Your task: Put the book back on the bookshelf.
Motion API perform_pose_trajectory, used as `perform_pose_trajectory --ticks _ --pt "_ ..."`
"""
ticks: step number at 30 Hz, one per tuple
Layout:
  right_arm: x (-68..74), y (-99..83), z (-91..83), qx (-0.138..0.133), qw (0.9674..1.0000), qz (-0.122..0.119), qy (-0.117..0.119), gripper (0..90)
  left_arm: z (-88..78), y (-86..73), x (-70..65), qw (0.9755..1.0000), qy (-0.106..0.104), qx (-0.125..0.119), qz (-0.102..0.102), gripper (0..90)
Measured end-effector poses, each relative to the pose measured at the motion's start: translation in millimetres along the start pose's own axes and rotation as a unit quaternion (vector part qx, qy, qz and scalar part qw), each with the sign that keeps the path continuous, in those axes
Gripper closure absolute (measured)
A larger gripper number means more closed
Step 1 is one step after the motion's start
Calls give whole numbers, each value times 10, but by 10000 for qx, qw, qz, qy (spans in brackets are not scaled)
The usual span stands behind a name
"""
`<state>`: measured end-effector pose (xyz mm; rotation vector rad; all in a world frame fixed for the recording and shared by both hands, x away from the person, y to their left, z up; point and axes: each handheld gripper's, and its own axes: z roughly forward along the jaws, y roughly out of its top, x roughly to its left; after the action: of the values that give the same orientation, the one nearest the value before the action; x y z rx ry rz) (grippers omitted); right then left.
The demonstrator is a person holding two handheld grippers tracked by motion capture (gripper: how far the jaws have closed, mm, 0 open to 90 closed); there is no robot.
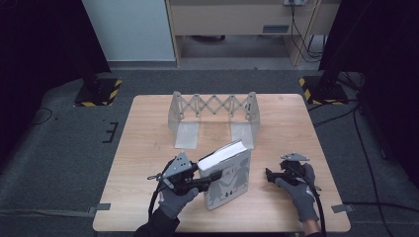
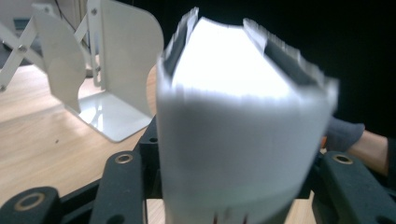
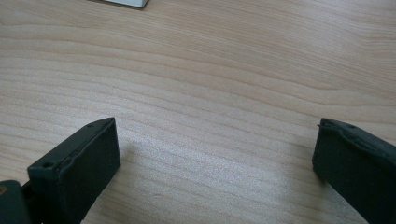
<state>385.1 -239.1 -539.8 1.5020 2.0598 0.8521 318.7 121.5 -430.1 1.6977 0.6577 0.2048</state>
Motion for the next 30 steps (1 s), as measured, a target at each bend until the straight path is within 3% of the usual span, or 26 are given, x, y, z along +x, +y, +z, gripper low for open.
perform_pose_trajectory --ticks 3,7,13,18,30 --pt "2 0 -1 5 10000 11 6 11 39 63 -27 9999 95 40 114 451" --pt "9 2 4 8 10000 18 -20 5 70 148 -29 9999 94 73 88 441" --pt "12 2 2 5 10000 23 -17 9 140 286 -40 10000 -22 -32 71 425" --pt "10 1 1 8 10000 4 -14 10 207 395 -49 9998 29 149 139 408" --pt "12 1 2 6 10000 17 -16 10 331 414 -121 9989 194 318 292 356"
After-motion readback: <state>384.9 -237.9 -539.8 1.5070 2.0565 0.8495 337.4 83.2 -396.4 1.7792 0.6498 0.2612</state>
